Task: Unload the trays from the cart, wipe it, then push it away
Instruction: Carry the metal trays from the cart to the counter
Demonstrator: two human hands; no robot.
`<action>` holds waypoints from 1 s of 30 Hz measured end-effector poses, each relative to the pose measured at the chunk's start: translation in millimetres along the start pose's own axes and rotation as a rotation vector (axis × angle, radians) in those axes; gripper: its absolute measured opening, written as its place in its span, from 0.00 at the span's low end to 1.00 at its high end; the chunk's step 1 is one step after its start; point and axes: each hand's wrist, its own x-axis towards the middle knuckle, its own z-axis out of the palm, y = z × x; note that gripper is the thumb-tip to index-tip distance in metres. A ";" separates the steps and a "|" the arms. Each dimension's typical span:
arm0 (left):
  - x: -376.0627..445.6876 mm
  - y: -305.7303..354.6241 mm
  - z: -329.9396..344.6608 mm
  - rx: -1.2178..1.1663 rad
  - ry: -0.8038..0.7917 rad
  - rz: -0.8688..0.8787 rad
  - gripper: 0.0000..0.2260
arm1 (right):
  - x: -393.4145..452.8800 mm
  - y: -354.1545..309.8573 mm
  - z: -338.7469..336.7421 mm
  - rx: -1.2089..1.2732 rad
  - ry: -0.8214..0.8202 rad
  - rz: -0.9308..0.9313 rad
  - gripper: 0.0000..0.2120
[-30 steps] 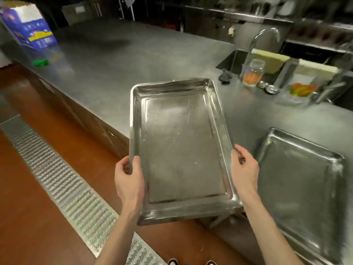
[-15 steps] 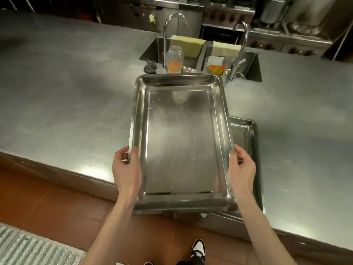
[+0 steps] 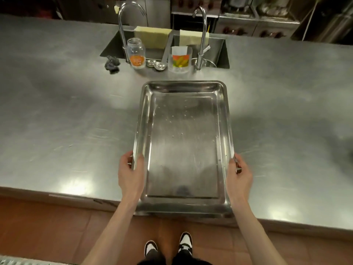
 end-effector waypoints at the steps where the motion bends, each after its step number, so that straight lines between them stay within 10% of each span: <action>1: -1.0 -1.4 5.1 0.024 -0.003 0.016 0.22 | 0.6 6.7 -0.4 0.003 0.010 0.012 0.14; 22: 35.1 -40.3 55.1 0.208 -0.153 0.062 0.20 | 23.1 64.5 20.8 -0.208 0.125 0.124 0.10; 30: 45.6 -50.6 61.0 0.237 -0.138 0.054 0.19 | 23.4 74.0 26.6 -0.441 0.023 0.009 0.24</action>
